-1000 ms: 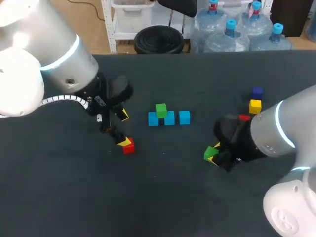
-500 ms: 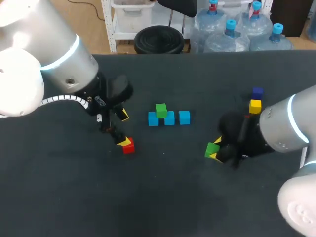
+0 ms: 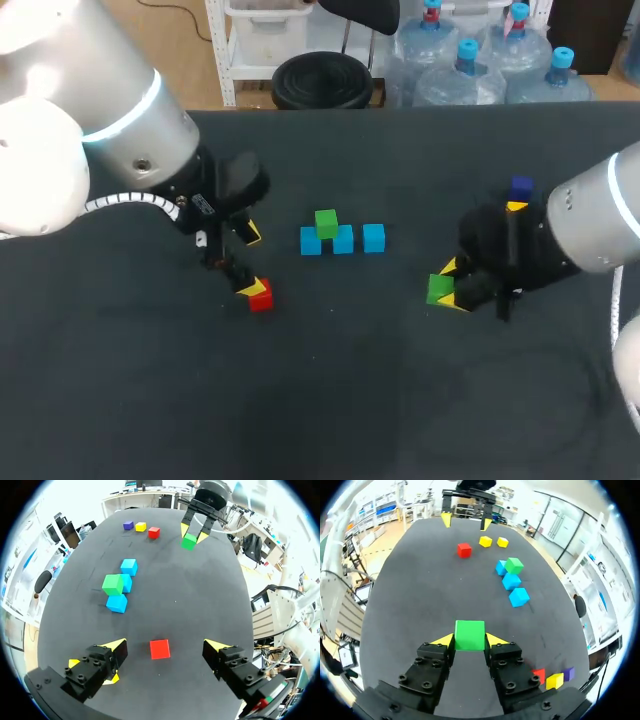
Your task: Place the blue cubes, place green cubes on the blue cubes, place the yellow cubes on the green cubes, then place the red cubes on the yellow cubes, and place purple cube on the red cubes.
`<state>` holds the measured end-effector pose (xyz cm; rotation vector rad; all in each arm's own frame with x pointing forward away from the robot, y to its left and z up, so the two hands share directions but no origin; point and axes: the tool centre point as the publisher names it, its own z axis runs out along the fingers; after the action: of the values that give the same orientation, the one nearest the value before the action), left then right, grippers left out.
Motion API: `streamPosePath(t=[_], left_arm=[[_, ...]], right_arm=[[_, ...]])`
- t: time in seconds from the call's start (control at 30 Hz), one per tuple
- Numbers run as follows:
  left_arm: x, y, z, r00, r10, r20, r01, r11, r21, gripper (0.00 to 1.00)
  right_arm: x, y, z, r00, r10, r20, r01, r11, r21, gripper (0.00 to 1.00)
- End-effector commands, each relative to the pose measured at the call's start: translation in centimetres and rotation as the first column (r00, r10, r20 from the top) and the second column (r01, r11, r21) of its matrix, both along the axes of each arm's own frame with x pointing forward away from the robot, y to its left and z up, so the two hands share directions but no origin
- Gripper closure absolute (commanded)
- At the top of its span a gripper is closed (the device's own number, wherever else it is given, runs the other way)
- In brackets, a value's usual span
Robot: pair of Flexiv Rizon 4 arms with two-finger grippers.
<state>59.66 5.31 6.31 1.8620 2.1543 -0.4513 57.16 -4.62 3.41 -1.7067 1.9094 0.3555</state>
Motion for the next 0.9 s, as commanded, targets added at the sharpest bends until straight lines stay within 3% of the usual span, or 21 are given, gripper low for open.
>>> streamPosePath(t=[0.03, 0.3, 0.5, 0.9], left_arm=[[0.1, 0.1, 0.0, 1.0, -0.004, 0.0, 0.004, 1.0, -0.004, 0.0], [0.1, 0.1, 0.0, 1.0, -0.004, 0.0, 0.004, 1.0, -0.004, 0.0], [0.1, 0.1, 0.0, 1.0, -0.004, 0.0, 0.004, 1.0, -0.004, 0.0], [0.1, 0.1, 0.0, 1.0, -0.004, 0.0, 0.004, 1.0, -0.004, 0.0]], right_arm=[[1.0, -0.3, 0.5, 0.936, 0.226, -0.269, -0.225, 0.974, 0.034, 1.0], [2.3, -0.2, 1.1, 0.917, 0.26, -0.303, -0.273, 0.962, 0.001, 1.0], [3.0, 0.5, 1.1, 0.888, 0.327, -0.324, -0.338, 0.941, 0.024, 1.0], [5.5, 2.0, 1.9, 0.868, 0.373, -0.326, -0.384, 0.923, 0.033, 1.0]])
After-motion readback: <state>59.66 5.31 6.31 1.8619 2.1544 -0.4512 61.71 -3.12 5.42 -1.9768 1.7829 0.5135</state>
